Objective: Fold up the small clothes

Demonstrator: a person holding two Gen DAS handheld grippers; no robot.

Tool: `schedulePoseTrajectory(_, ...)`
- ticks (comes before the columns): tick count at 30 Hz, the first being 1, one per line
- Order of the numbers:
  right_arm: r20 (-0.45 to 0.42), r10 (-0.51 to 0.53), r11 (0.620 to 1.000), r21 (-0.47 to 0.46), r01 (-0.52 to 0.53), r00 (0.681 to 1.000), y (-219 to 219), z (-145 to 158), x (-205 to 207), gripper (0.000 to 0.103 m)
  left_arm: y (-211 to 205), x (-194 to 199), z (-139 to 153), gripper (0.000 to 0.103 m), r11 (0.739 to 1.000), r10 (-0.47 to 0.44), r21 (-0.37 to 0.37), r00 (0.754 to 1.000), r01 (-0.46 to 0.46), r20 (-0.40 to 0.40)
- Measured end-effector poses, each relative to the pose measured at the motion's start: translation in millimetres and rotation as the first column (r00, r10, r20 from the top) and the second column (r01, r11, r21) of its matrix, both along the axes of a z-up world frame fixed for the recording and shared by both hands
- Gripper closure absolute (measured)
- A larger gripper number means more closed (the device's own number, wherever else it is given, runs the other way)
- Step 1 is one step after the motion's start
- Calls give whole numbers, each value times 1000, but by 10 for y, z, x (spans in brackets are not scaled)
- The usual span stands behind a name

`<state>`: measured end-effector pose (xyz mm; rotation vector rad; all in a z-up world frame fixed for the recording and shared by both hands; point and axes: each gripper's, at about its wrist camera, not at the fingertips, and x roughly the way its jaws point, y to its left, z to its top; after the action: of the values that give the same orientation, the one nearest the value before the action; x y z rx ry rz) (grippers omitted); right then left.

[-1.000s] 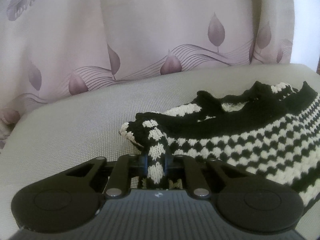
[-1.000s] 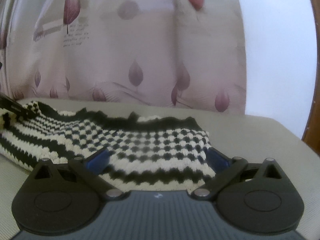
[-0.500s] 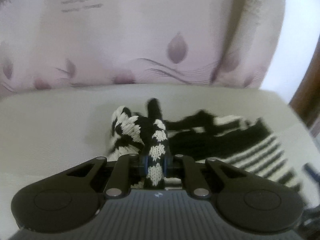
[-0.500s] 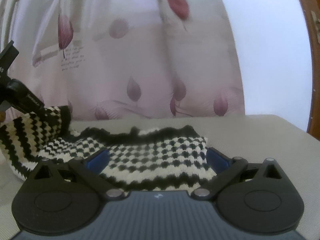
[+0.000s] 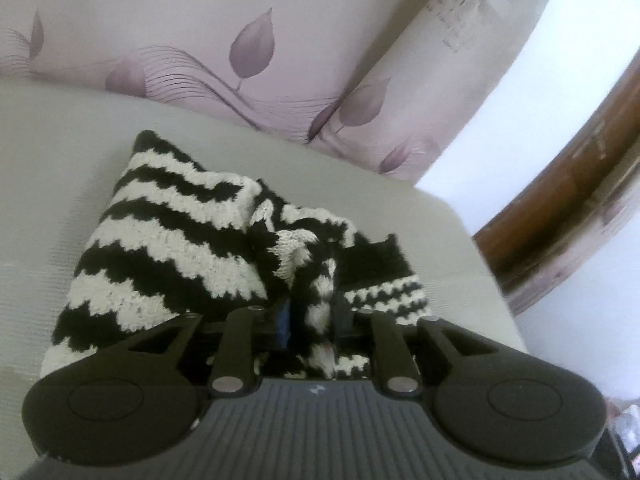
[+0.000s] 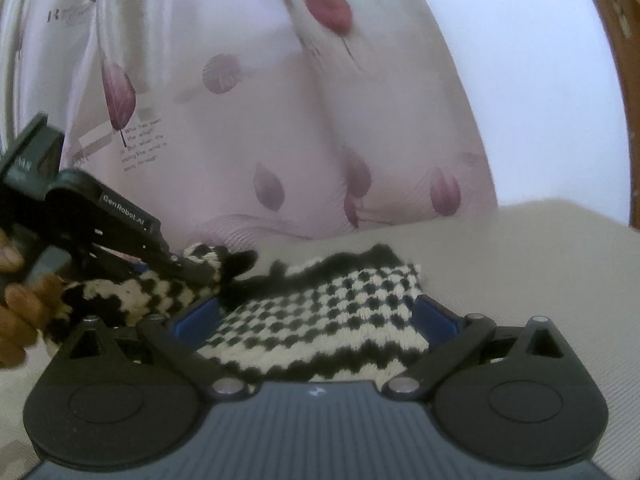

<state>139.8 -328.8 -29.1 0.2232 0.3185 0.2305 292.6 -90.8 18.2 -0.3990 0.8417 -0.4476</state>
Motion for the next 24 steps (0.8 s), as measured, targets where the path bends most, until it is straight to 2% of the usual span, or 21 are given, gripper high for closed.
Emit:
schedulePoseTrajectory(3,-4,93,993,78,-92,996,-38,52,-10,0,69,-39,-11,78,984,-76,-162,997,74,-5)
schedulePoseTrajectory(6,-19,179,962,211,-171,984,-74,154,55,0,53,-149,71,76,986,-91,-136,994,98,60)
schedulePoseTrajectory(8,-37,235,932,292,-215,971,-75,216,141,0,111,-270,181,76,976,-97,-183,988,118,120)
schedulePoseTrajectory(9,-44,258,920,317,-231,965,-63,246,185,0,148,-352,266,73,976,-92,-179,982,122,166)
schedulePoseTrajectory(11,-61,309,892,364,-267,949,-28,274,277,0,276,-550,430,55,984,-60,-143,960,102,272)
schedulePoseTrajectory(12,-75,329,877,394,-275,941,-8,274,342,0,320,-618,470,40,988,-43,-127,952,84,302)
schedulePoseTrajectory(13,-91,339,863,427,-271,936,14,260,416,0,398,-707,501,34,994,-25,-93,941,60,338)
schedulePoseTrajectory(15,-135,353,829,504,-243,926,43,184,595,0,500,-835,495,32,1000,-19,-7,921,24,390)
schedulePoseTrajectory(16,-163,353,814,539,-217,921,51,134,675,0,539,-887,443,32,1000,-18,25,920,9,393)
schedulePoseTrajectory(19,-228,371,768,621,-158,900,102,-20,917,0,629,-999,241,34,999,-35,47,930,19,367)
schedulePoseTrajectory(20,-248,363,769,624,-139,898,124,-62,973,0,635,-1040,181,34,998,-41,57,931,22,362)
schedulePoseTrajectory(23,-290,382,771,624,-129,878,233,-161,1092,13,661,-1216,27,34,996,-79,62,923,60,376)
schedulePoseTrajectory(24,-295,391,772,621,-136,872,280,-178,1111,14,662,-1257,-2,34,995,-90,63,919,72,384)
